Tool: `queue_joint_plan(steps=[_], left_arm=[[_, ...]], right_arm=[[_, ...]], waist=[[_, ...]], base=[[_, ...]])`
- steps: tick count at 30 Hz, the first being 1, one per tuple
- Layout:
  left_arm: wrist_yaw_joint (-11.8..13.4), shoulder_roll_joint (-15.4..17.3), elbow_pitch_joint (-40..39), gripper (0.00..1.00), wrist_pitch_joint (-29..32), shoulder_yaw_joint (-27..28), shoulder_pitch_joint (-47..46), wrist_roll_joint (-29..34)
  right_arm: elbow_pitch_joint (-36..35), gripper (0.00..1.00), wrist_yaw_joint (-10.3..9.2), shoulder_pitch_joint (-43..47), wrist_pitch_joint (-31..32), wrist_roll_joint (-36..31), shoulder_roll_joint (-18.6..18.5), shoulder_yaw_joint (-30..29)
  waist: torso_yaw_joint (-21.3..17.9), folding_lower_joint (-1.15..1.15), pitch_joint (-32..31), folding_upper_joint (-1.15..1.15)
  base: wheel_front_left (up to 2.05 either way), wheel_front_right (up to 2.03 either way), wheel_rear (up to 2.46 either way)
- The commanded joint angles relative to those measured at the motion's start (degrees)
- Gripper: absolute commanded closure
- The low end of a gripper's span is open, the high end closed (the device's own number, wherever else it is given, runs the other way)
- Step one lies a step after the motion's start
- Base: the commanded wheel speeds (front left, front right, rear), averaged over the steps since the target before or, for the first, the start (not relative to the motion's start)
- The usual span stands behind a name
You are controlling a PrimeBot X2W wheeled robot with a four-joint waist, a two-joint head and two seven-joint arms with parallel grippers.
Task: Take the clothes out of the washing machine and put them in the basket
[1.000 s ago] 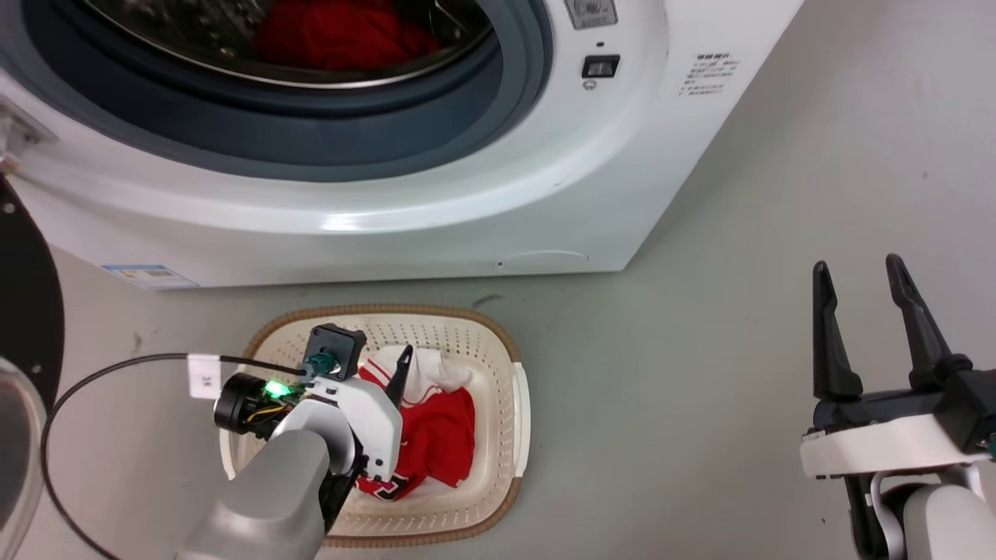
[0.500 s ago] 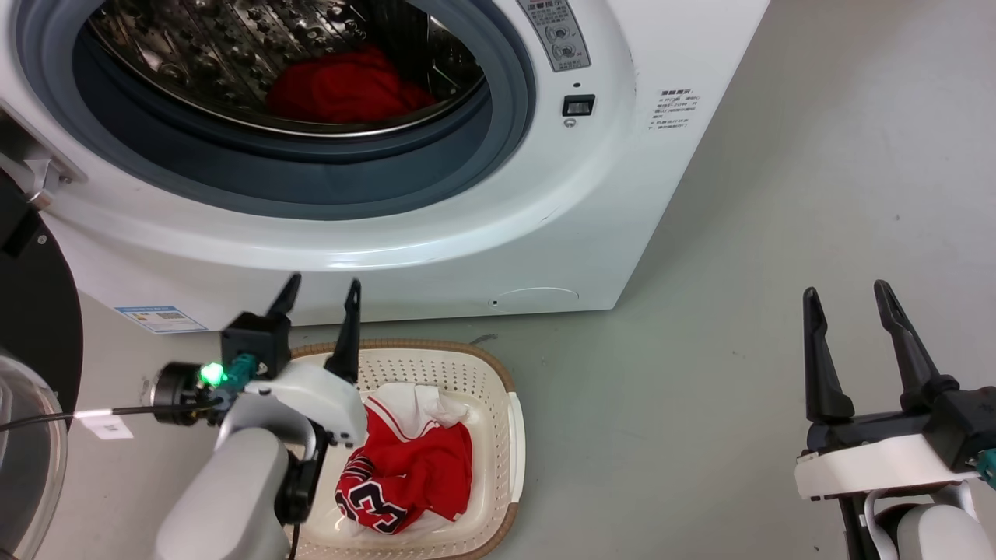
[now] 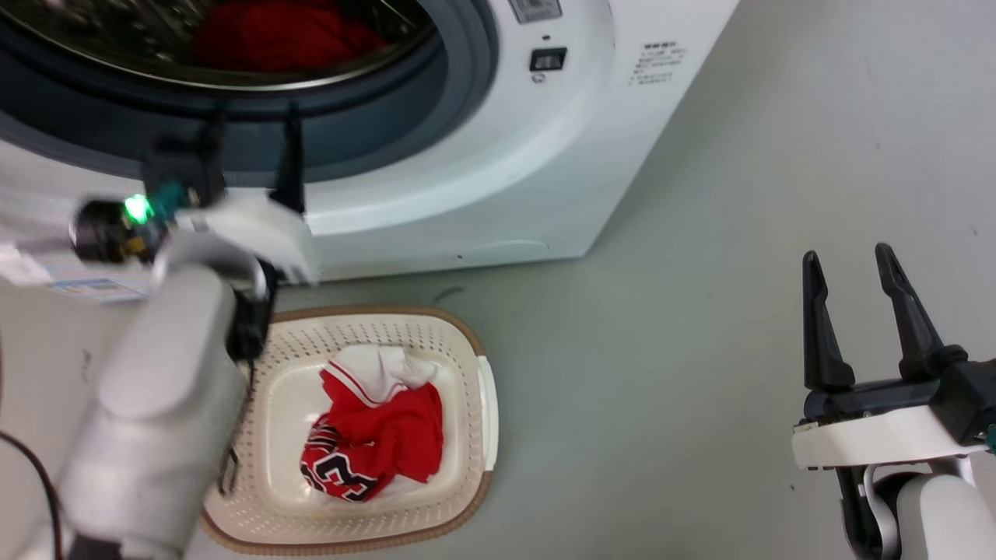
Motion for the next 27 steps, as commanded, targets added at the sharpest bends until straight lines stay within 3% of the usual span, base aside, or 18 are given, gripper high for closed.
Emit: queue_joint_plan(steps=[1,12,22,27], left_arm=[[-0.3,0.5,0.8,0.00,0.5,0.0,-2.6,0.5],[-4.4,3.3,11.7,0.00,10.6,-0.8,-23.9,1.0],[-10.3,8.2,21.7,0.00,25.4,-3.9,-41.0,2.7],[-11.6,9.7,25.1,0.00,34.1,-5.4,-48.4,2.5]], right_arm=[[-0.3,0.00,-0.04,-1.0,-0.1,0.4,0.1,0.1],[-1.0,0.00,-0.04,-5.0,-0.1,2.8,0.1,0.7],[-2.0,0.00,-0.04,-7.0,-0.1,5.6,0.1,1.3],[-2.5,0.00,-0.04,-7.7,-0.1,6.6,0.1,1.2]], waist=[[-1.5,0.00,2.3,0.00],[-5.3,0.00,11.6,0.00],[-9.5,0.00,18.9,0.00],[-10.7,0.00,21.9,0.00]], base=[[0.00,0.00,0.00],[0.00,0.00,0.00],[0.00,0.00,0.00],[0.00,0.00,0.00]])
